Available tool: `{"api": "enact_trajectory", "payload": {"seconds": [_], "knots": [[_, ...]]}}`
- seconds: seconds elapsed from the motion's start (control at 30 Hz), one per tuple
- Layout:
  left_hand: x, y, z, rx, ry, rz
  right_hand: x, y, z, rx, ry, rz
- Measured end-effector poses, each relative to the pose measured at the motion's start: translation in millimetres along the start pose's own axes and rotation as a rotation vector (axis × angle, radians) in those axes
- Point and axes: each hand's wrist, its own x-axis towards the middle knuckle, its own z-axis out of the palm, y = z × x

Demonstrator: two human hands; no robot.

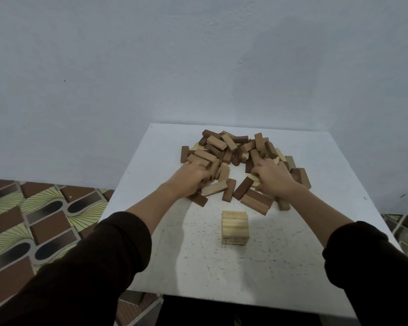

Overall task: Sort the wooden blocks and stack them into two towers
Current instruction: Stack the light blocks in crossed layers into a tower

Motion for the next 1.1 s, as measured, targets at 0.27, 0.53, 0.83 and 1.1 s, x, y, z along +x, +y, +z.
{"api": "enact_trajectory", "payload": {"seconds": [0.27,0.53,0.83,1.1], "knots": [[-4.6,-4.2,-7.3,-0.333,0.082,-0.167,0.0,-0.9,4.1,0.114,0.029,0.062],[-10.4,16.5,-28.9,-0.918,0.265,-0.535,-2.0,-13.7,-19.8,0.625,0.3,0.202],[-34.3,32.6,-34.6,-1.484,0.33,-0.491,-35.4,-97.0,-59.0,0.888,0.249,0.072],[-92.1,5.7,-23.8,-1.353,0.331,-0.629,-28.2,-154.7,-39.5,0.803,0.121,0.027]]}}
